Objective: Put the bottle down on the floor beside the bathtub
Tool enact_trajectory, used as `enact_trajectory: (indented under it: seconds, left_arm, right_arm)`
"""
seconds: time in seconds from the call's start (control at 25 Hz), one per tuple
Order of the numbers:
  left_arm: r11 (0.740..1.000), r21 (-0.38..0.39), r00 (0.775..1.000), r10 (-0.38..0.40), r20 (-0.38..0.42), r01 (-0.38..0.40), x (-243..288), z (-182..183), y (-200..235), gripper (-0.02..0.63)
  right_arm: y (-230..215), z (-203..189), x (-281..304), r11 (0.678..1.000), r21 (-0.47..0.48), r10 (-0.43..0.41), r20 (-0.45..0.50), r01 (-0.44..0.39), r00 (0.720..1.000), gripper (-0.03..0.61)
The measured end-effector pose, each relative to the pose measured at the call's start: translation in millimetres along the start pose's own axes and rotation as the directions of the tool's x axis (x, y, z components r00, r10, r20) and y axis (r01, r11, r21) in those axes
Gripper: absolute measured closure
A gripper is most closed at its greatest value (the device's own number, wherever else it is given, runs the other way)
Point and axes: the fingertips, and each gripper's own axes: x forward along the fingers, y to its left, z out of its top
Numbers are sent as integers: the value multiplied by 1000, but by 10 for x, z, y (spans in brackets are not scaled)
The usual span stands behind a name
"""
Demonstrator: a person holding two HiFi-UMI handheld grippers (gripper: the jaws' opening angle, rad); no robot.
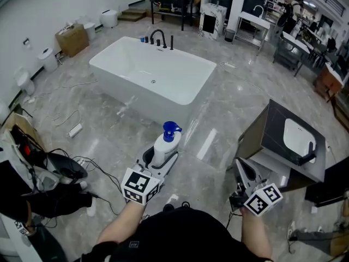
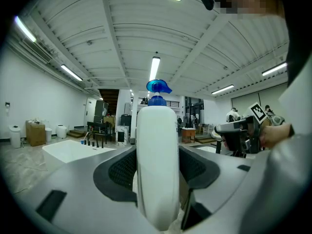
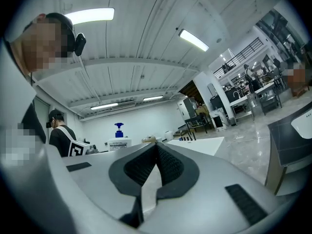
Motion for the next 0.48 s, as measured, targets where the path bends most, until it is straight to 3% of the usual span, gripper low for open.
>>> enact_trajectory:
  seconds: [0.28, 0.48]
  left_arm:
    - [1000, -13, 1000, -10, -21, 9, -238, -175, 356, 348]
    - [999, -40, 999, -7, -39, 6, -151, -266, 532, 348]
  right_arm:
    - [355, -361, 408, 1000, 7, 25, -53, -25, 998, 551]
    - [289, -390, 577, 999, 43, 30, -68, -27, 997, 551]
